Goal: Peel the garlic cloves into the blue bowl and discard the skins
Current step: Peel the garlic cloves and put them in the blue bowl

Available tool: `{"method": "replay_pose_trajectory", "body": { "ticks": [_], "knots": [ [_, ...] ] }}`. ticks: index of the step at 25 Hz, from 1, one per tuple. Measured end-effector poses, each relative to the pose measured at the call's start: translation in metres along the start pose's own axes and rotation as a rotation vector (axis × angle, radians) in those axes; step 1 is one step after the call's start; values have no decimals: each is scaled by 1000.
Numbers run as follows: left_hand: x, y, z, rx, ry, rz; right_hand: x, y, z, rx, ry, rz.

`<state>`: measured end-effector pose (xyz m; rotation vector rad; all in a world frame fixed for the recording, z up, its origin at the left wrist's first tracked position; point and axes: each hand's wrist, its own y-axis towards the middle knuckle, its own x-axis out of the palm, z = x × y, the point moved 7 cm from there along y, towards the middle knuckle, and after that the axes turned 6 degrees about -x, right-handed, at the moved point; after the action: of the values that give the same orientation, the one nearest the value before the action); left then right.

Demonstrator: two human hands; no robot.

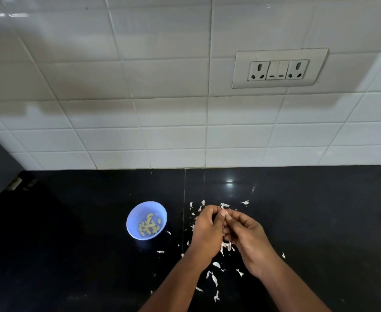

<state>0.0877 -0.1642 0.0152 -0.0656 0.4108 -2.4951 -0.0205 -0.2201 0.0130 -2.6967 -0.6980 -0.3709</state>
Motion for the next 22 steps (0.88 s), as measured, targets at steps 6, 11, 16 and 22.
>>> {"method": "replay_pose_trajectory", "body": {
  "ticks": [6, 11, 16, 22],
  "knots": [
    [-11, 5, 6, 49, 189, 154, 5, 1, -1, -47, 99, 125],
    [-28, 13, 13, 14, 232, 258, -8, 4, -5, -99, 172, 242],
    [-21, 16, 11, -34, 334, 197, -8, -1, -17, -183, -50, 165],
    [-14, 19, -3, -36, 279, 123, -13, -2, -21, -259, -266, 155]
  ]
}}
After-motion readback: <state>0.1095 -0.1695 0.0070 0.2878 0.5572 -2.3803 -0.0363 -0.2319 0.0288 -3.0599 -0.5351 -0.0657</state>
